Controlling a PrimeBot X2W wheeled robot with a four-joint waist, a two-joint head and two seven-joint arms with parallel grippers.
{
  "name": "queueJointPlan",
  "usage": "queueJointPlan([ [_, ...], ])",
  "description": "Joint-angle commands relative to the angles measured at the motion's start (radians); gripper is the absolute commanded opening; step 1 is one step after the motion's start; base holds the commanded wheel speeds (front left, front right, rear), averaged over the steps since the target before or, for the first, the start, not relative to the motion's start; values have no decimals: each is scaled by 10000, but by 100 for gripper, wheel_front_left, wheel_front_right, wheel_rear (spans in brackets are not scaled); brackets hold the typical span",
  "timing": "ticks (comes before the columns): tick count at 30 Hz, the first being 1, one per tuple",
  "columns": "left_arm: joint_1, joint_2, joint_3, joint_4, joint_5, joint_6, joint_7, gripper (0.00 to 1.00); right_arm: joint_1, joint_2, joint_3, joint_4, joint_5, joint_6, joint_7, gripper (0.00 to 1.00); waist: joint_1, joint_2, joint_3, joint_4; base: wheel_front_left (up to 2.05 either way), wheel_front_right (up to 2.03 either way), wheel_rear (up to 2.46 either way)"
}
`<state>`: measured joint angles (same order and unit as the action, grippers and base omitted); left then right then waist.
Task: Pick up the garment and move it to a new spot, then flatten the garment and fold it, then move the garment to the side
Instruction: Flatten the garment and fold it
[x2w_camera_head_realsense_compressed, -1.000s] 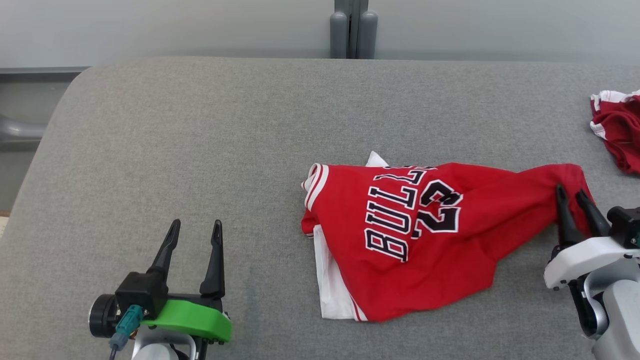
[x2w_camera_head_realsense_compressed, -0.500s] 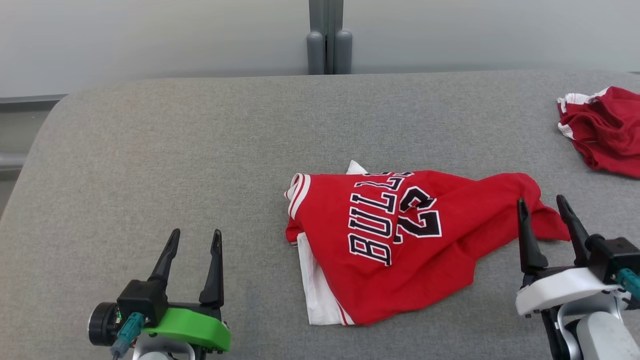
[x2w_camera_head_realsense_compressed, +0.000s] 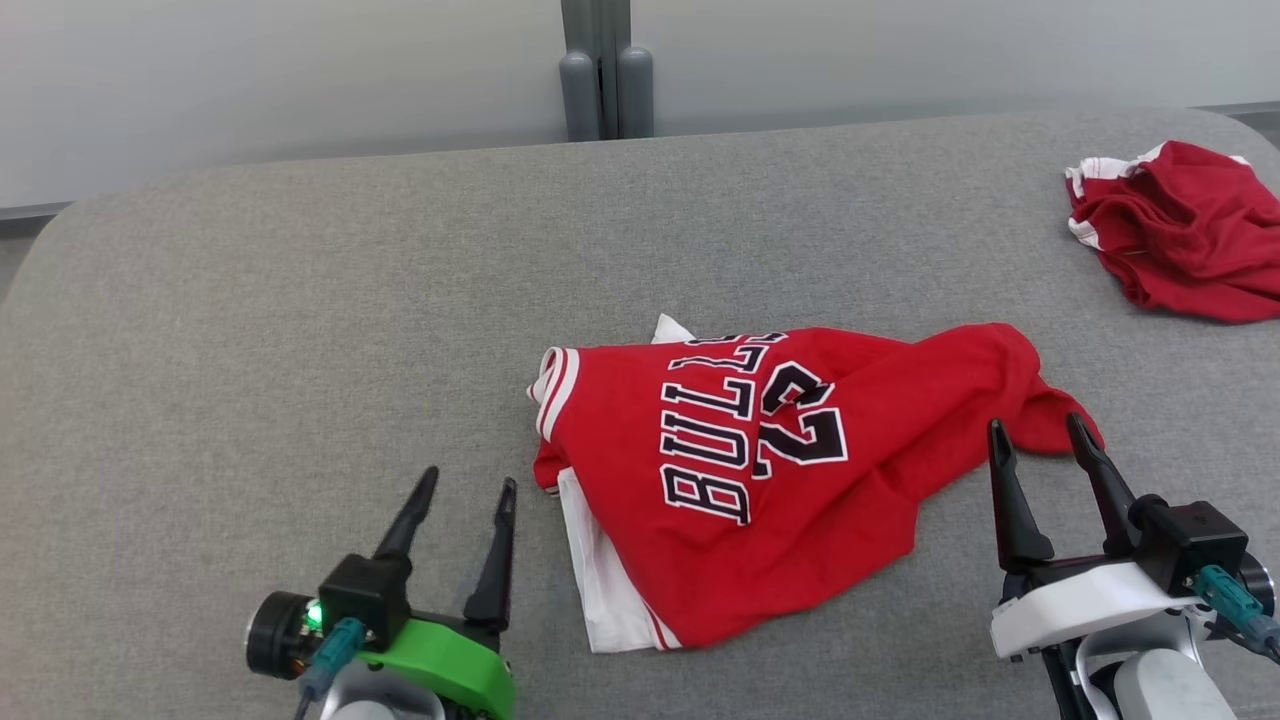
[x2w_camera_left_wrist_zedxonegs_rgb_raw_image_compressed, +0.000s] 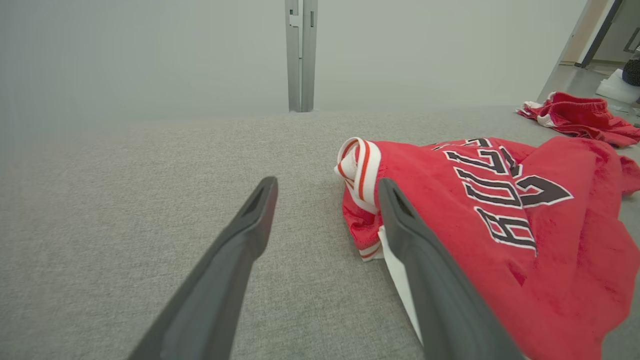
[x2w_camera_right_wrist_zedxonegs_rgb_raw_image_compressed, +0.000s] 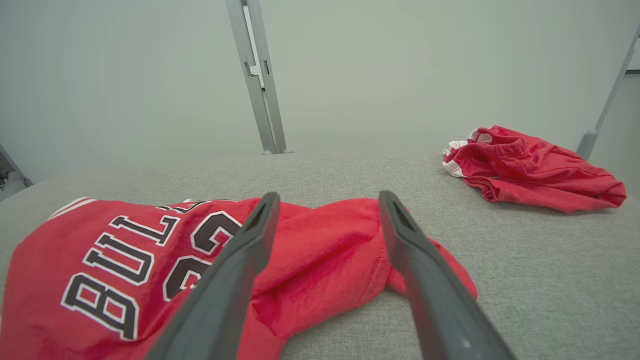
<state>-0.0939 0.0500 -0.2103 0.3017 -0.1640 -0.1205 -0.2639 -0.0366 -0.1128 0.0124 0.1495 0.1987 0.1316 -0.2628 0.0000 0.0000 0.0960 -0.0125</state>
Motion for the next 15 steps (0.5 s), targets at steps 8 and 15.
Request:
queueJointPlan([
  [8,-556,19,-1218,1271,-135,-92,0,100,-299,47,159,17,116,-20,-25,100,0,0,376,-523,0,0,0],
  [15,-927,22,-1819,2559,-473,-102,0,100,-330,83,87,65,109,-20,-25,100,0,0,590,-850,0,0,0],
])
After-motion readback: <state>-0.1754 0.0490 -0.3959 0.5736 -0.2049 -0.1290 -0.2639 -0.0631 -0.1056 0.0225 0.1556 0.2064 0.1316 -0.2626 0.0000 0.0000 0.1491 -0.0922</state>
